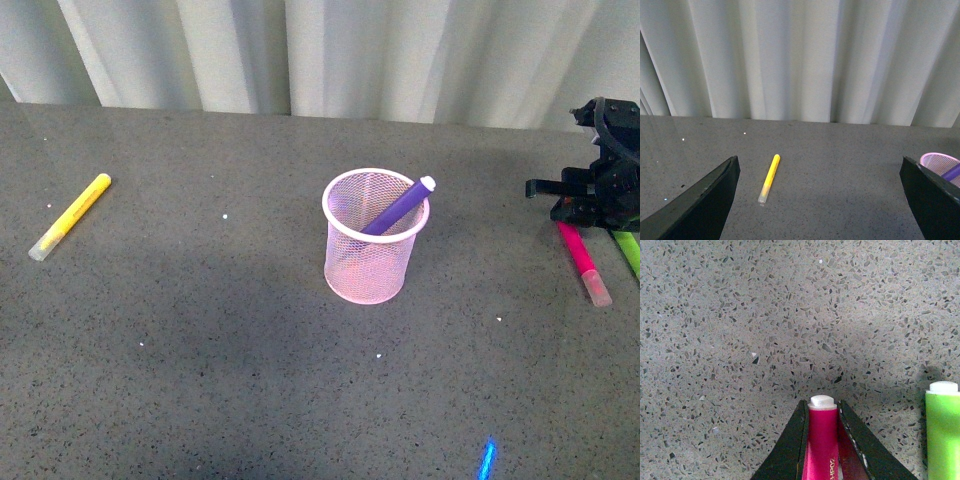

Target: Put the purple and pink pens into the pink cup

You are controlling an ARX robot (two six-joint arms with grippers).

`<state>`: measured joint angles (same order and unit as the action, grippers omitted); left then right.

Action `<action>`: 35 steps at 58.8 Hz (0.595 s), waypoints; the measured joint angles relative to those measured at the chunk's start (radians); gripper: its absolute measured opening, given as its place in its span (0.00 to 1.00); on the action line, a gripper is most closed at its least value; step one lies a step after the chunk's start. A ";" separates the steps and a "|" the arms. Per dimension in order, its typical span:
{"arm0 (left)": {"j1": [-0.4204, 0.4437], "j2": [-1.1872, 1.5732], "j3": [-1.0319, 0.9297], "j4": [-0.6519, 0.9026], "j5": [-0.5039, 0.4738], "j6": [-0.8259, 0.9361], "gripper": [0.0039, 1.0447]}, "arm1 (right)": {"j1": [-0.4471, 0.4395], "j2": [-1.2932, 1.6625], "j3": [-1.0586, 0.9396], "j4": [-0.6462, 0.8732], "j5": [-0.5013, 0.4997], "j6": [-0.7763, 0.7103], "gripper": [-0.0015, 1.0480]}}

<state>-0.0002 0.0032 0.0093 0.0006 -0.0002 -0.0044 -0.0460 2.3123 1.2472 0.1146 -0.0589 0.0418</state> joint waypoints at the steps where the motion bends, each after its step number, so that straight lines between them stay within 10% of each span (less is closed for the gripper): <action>1: 0.000 0.000 0.000 0.000 0.000 0.000 0.94 | -0.001 0.000 0.000 0.000 0.000 0.000 0.11; 35: 0.000 0.000 0.000 0.000 0.000 0.000 0.94 | 0.014 -0.300 -0.220 0.420 -0.165 0.126 0.11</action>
<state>-0.0002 0.0032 0.0093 0.0006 -0.0002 -0.0044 -0.0315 2.0121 1.0275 0.5350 -0.2237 0.1673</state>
